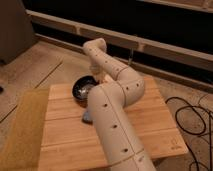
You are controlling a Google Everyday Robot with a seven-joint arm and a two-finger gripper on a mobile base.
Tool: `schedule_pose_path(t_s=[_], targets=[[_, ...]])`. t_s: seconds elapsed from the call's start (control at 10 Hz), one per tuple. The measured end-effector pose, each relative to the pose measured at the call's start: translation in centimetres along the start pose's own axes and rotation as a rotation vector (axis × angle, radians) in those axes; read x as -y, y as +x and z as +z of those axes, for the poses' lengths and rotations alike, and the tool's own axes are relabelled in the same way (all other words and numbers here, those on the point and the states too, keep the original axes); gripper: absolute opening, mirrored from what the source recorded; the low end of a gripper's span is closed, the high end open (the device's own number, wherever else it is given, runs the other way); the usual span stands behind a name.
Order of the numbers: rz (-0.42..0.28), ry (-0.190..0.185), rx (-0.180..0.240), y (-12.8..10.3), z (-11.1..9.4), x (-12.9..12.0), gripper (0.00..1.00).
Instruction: Drag the ceramic bowl in a circle
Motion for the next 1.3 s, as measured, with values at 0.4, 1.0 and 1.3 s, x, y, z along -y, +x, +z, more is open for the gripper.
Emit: schedule_pose_path(t_s=[0.4, 1.0, 1.3], targets=[[-0.009, -0.07, -0.006, -0.5, 1.1, -3.1, 0.34], [0.005, -0.057, -0.016, -0.1, -0.2, -2.8, 0.8], [0.003, -0.07, -0.018, 0.0, -0.2, -3.2, 0.8]])
